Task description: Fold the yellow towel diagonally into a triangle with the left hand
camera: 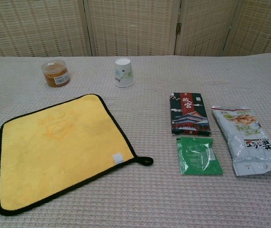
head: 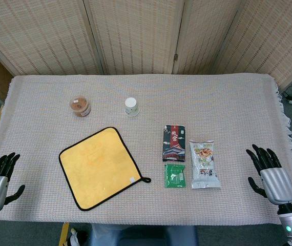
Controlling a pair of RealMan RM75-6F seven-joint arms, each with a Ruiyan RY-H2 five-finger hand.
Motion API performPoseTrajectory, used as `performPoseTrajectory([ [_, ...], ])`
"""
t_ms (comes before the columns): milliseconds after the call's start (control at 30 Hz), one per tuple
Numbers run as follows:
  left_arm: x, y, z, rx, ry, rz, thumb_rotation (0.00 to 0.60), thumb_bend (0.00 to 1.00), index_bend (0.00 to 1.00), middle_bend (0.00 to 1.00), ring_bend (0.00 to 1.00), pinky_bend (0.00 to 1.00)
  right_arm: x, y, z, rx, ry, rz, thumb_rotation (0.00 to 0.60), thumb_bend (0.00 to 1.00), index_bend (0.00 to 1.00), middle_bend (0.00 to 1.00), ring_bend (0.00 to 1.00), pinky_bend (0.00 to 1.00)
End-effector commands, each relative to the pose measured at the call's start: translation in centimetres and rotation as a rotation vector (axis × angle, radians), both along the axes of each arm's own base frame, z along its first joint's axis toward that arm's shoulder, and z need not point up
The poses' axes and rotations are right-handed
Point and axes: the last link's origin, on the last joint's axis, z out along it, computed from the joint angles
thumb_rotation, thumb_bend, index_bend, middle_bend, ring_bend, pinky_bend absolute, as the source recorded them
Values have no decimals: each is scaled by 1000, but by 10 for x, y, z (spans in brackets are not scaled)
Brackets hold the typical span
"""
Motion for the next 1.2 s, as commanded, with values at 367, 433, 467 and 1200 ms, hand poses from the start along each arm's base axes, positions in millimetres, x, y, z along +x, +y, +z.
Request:
performPoseTrajectory([
  [367, 13, 19, -2, -42, -95, -157, 600, 331, 173, 329, 460, 630, 3, 6, 3, -6, -14, 33, 600, 447, 0, 0, 0, 0],
  [433, 19, 31, -3, -39, -94, -209, 600, 331, 256, 595, 753, 880, 4, 5, 4, -12, -12, 38, 600, 447, 0, 0, 0, 0],
  [467, 22, 37, -4, -37, -94, -226, 600, 331, 299, 739, 870, 948, 4, 4, 4, -16, -10, 40, 600, 447, 0, 0, 0, 0],
  [1200, 48, 188, -62, -252, -269, -41, 600, 381, 449, 1000, 1000, 1000, -13, -19, 5, -34, 8, -86, 600, 447, 0, 0, 0, 0],
])
